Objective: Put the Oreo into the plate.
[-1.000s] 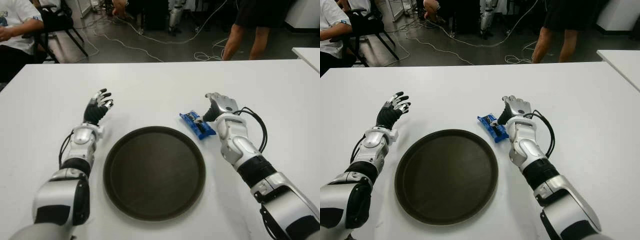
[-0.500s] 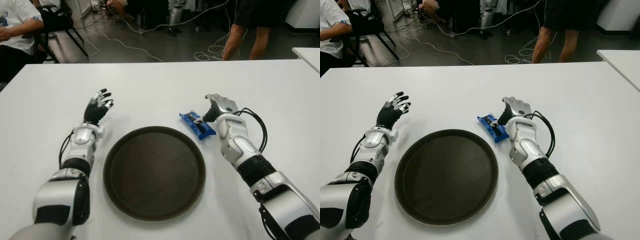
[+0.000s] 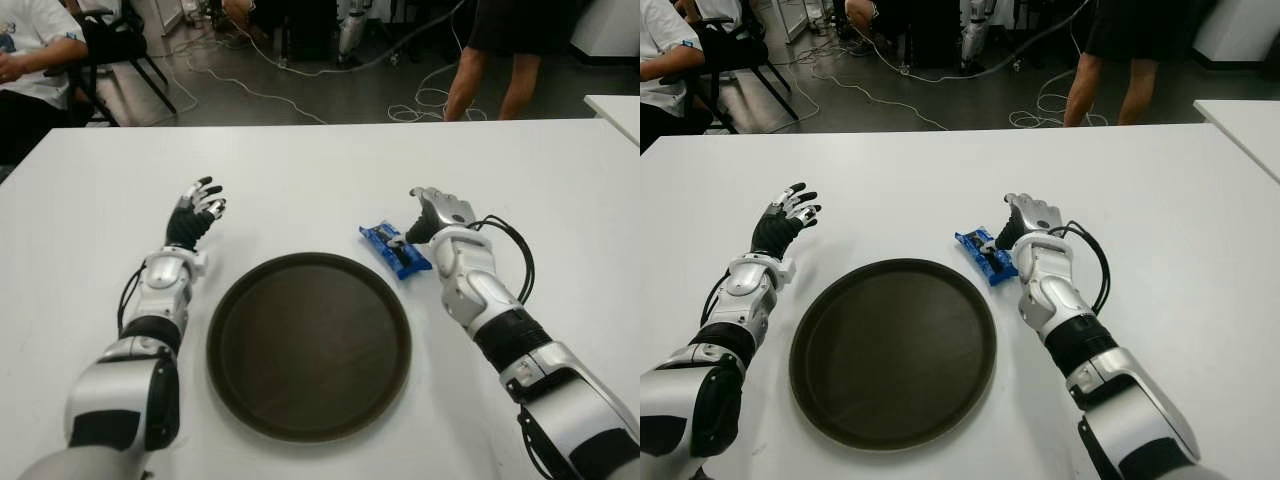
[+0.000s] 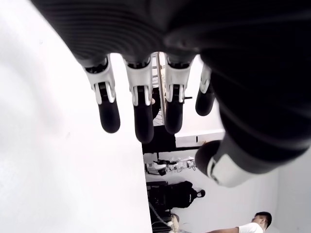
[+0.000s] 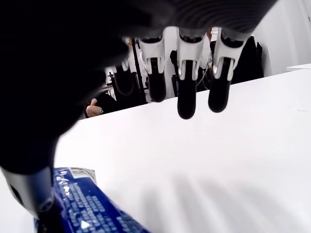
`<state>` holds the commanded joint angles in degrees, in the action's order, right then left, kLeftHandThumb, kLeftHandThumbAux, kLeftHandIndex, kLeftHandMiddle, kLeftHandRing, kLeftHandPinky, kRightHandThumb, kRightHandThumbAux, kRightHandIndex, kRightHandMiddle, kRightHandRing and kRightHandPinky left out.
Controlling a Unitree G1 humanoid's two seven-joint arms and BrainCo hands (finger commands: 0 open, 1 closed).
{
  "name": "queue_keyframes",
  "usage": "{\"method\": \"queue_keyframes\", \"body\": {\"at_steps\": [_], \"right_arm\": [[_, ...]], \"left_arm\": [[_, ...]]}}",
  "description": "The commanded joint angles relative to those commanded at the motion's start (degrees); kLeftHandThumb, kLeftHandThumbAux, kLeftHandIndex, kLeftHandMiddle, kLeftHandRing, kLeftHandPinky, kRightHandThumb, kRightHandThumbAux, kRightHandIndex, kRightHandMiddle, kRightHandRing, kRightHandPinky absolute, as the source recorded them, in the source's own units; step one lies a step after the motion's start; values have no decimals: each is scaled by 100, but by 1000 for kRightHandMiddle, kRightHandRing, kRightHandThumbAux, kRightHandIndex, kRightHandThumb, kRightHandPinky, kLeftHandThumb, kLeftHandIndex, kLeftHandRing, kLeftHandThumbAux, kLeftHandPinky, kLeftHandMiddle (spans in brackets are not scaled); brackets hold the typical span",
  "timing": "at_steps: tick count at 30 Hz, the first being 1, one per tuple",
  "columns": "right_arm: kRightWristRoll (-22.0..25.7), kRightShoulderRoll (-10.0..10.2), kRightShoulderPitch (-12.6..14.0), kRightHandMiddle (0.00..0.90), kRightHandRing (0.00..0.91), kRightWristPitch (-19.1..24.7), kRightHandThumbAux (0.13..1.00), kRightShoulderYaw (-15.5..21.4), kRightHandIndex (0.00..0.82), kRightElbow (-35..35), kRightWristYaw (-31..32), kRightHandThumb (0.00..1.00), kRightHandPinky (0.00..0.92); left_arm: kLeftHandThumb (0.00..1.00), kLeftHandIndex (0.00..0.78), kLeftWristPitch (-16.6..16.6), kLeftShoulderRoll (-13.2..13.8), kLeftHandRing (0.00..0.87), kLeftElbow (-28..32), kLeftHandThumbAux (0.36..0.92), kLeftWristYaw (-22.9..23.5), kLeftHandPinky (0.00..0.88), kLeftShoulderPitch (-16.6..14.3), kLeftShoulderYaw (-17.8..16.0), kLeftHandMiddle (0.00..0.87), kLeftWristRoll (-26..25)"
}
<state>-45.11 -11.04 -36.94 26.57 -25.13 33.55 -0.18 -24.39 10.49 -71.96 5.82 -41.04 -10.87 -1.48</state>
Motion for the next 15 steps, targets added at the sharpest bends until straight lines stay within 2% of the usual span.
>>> {"method": "queue_keyframes", "body": {"at_steps": [7, 15], "right_arm": [[-8, -3, 7, 159, 196, 17, 651, -12, 142, -25, 25, 0, 233], [47, 39, 94, 190, 218, -88, 651, -9, 172, -44, -27, 0, 241]], "left_arm": [[158, 98, -19, 6, 176, 4, 677, 12, 174, 7, 20, 173, 23], [156, 95, -37, -13, 171, 37, 688, -17, 166, 17, 36, 168, 28]]}}
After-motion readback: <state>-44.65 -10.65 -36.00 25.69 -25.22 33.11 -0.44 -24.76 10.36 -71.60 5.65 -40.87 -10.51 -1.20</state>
